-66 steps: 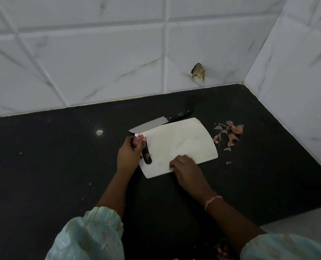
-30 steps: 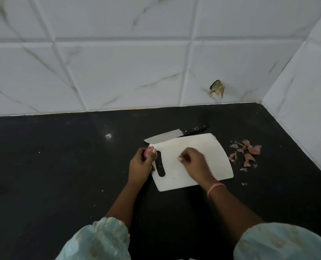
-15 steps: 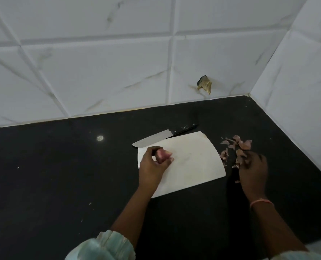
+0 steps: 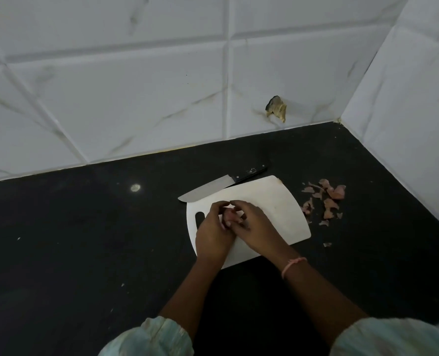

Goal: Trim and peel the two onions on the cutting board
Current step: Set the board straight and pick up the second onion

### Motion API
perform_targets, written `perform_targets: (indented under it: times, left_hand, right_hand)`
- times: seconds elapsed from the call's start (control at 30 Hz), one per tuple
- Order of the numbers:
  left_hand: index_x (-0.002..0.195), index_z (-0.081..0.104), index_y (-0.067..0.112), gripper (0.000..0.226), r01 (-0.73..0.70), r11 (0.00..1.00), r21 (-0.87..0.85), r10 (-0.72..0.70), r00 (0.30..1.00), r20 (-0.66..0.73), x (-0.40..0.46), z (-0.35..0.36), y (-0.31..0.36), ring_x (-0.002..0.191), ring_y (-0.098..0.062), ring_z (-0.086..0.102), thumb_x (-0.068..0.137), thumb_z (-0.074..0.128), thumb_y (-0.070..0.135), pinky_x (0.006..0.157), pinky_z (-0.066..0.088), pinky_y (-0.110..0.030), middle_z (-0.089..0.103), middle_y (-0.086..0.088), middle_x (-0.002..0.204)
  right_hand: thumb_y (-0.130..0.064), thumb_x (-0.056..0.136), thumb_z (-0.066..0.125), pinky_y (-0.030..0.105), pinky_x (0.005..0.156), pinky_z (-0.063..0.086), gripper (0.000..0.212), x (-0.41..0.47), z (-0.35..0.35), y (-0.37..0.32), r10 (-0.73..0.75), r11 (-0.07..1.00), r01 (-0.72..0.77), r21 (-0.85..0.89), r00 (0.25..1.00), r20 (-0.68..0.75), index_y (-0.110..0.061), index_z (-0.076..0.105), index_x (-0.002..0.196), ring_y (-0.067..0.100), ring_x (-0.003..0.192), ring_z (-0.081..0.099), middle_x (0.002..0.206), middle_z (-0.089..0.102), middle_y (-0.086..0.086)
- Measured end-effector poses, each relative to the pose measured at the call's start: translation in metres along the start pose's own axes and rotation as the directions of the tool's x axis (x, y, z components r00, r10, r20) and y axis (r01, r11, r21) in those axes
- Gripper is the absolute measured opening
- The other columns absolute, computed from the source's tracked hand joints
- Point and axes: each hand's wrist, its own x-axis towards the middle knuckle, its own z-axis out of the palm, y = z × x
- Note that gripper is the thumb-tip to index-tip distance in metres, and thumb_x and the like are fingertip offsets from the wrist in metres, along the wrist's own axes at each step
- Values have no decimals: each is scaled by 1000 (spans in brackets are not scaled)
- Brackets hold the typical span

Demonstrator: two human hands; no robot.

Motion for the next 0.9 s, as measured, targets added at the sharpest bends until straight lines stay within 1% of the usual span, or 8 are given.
perform_targets:
  times: [0.07,0.17,0.27,0.33,0.47,0.63,0.77,0.9]
  left_hand:
    - [133,50,30,47,2,1000,-15,-1,1000,8,2,-2,-1,83,7,57,90,59,13,67,42,-24,67,17,111]
    - [136,48,26,58,-1,996,-93,8,997,78,6,-7,-4,83,15,55,84,73,17,64,40,-10,64,16,120]
    - [134,50,24,70,-10,969,-247,10,1000,1,5,-11,-14,102,-1,56,73,83,15,78,41,-5,56,15,126]
    - [132,48,27,65,-83,948,-308,58,994,-88,-1,-12,-20,117,-4,51,73,72,12,87,43,-11,50,15,129]
    - [123,43,41,64,-142,936,-321,113,988,-109,-12,-8,-24,121,-7,47,81,58,-4,85,45,-11,45,7,131]
    - [126,53,29,61,-86,938,-335,63,995,-79,-9,-4,-27,114,-1,55,78,78,1,91,44,-10,55,6,122]
    - [115,63,22,49,-114,974,-195,98,991,-92,-5,-2,-28,108,6,53,73,85,11,86,41,-3,54,8,115]
    - [111,63,24,45,-149,977,-150,139,987,-75,-6,0,-29,107,2,52,73,85,14,87,41,-4,50,12,113]
  right_hand:
    - [-29,90,66,31,98,49,51,6,4,-6,14,1000,-14,10,999,30,-25,48,138,9,111,54,125,57,-5]
    - [-26,90,67,24,88,52,53,8,-2,-9,44,997,-48,62,997,58,-24,46,138,7,99,58,118,57,-2]
    - [-28,89,68,10,75,46,48,8,-17,-1,98,989,-85,122,989,-111,-24,48,132,3,94,59,112,59,-3]
    - [-28,90,69,6,68,44,43,9,-32,7,143,983,-109,145,957,-251,-24,50,128,-1,89,59,107,58,-5]
    - [-34,89,67,16,75,48,42,11,-47,27,130,991,-123,44,963,-234,-26,50,127,7,94,63,107,63,-4]
    - [-24,84,66,51,95,48,44,20,-43,24,53,994,-75,-78,967,-249,-29,54,126,16,114,50,117,54,-13]
    - [-14,87,64,50,94,46,34,39,-35,9,-48,975,-14,-223,962,-270,-20,62,120,23,111,53,117,61,0]
    - [-9,90,59,42,101,43,35,71,-29,-2,-95,924,25,-383,982,-164,-13,61,125,27,120,52,128,59,7]
